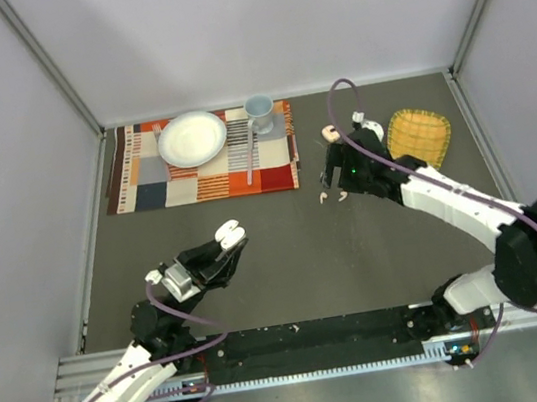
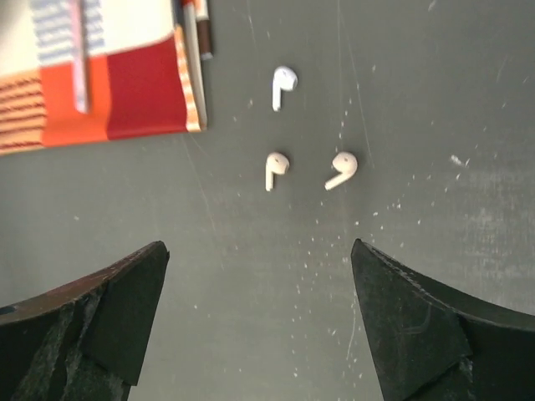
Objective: Insert the wireless bluetooth earbuds into the charging case
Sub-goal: Pick up the left earbud from the corner of the board.
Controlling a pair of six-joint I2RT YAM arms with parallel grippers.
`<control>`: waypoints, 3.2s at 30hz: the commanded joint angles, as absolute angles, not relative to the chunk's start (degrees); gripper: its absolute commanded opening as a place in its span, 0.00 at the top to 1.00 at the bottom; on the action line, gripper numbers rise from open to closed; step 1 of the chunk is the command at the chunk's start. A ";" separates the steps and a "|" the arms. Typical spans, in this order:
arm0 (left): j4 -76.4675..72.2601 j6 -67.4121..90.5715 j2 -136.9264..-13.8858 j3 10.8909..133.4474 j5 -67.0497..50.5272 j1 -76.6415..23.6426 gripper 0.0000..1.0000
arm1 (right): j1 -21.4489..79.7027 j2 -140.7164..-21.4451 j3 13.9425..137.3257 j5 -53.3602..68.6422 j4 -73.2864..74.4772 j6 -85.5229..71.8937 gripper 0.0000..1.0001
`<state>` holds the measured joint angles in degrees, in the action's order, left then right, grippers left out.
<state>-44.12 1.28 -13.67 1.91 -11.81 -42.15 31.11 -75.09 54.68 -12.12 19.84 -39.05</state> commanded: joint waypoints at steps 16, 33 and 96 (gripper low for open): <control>-40.43 0.53 -7.47 -0.53 -10.55 -42.10 1.00 | 26.10 -103.79 81.91 0.72 34.72 -49.91 0.11; -40.08 0.53 -6.59 -0.62 -9.93 -42.19 1.00 | 26.02 -112.22 90.26 -10.90 36.65 -49.58 0.22; -36.91 -1.50 -4.04 -0.88 -7.82 -42.19 1.00 | 24.17 -124.54 97.47 -11.25 39.29 -48.78 0.69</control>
<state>-35.48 -1.26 -4.60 1.91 -8.40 -42.15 24.58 -123.66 95.79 -10.50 39.07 -49.45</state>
